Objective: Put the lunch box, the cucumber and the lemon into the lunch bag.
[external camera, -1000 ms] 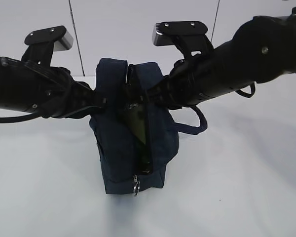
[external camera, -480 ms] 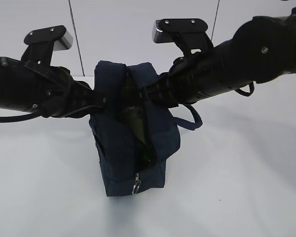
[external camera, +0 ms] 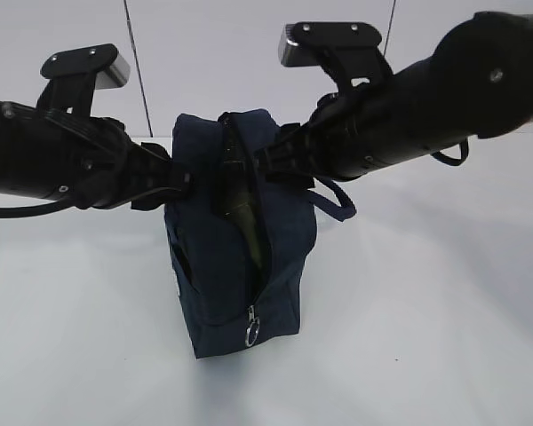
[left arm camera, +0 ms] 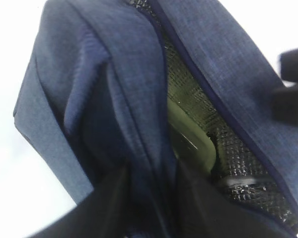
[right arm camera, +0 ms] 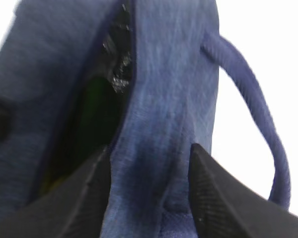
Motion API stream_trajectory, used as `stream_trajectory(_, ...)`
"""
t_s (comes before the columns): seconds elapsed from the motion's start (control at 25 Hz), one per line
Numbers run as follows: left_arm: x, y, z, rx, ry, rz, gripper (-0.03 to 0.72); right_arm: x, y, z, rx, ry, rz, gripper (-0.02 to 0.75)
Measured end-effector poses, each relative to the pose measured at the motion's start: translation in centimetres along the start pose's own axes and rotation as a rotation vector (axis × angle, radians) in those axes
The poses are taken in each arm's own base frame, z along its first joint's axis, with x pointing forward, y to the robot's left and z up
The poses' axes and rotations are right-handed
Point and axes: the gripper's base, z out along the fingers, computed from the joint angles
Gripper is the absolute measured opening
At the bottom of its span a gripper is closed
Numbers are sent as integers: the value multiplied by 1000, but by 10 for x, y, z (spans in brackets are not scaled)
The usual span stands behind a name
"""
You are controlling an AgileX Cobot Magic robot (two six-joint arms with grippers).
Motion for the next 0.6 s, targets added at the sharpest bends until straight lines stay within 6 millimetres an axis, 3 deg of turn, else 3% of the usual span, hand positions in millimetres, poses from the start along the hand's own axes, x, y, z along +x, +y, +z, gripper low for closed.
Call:
stream_trajectory(0.24, -4, -1, -2, 4, -13, 2, 323, -13, 4, -31, -12, -83, -5, 396)
stream_trajectory(0.4, -23, -10, -10, 39, -66, 14, 337, -18, 5, -44, -17, -112, -7, 396)
stream_trajectory(0.6, -38, -21, -16, 103, -68, 30, 339, -19, 5, -47, -17, -128, -9, 396)
